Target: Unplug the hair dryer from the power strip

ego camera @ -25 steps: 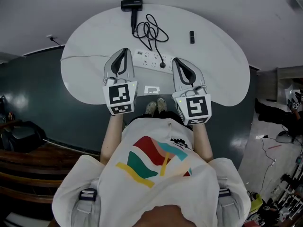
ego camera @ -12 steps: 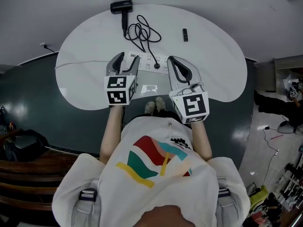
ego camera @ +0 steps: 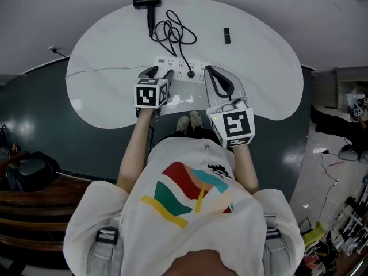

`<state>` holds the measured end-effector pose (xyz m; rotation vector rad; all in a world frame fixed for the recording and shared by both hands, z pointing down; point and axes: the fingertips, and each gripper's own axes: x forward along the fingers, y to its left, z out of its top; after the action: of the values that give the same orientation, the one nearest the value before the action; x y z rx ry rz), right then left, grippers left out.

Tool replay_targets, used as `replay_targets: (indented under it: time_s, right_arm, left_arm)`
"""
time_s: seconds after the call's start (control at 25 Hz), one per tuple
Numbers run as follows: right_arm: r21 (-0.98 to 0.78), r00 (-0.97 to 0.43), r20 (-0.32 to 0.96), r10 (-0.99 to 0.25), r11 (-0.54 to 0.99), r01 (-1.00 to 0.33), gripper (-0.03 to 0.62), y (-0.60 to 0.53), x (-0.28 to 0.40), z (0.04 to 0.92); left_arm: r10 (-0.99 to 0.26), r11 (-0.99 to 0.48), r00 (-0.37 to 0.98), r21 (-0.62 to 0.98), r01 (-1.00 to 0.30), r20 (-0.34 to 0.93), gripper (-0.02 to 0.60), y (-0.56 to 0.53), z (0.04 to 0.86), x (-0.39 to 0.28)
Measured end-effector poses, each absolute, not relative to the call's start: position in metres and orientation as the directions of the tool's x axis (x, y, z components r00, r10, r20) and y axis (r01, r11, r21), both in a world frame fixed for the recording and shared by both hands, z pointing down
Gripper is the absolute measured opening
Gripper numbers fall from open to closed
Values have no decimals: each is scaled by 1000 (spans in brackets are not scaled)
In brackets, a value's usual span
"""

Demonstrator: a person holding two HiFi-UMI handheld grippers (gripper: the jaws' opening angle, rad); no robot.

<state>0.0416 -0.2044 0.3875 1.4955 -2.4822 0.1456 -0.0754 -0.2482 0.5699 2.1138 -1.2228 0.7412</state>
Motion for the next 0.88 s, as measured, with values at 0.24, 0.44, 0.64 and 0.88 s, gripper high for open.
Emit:
replay_targets:
  time_s: [0.24, 0.44, 0.64, 0.88]
  right_arm:
    - [38, -442, 276, -854, 469, -882, 12, -203, 47, 396]
    - [47, -442, 293, -848, 475, -879, 12, -205, 51, 404]
    - [99, -481, 358, -800, 545, -832, 21, -213, 39, 426]
    - [82, -556, 425, -715, 641, -763, 163, -221, 17, 455]
  left_arm:
    - [-487, -454, 378, 142, -880, 787, 221, -252, 594, -77]
    - [-459, -542, 327, 32, -840, 826, 216, -254, 595, -76]
    - [-446, -545, 318, 28, -838, 836, 218, -253, 598, -76]
    - [-453, -543, 310, 17, -840, 836, 219, -257, 599, -78]
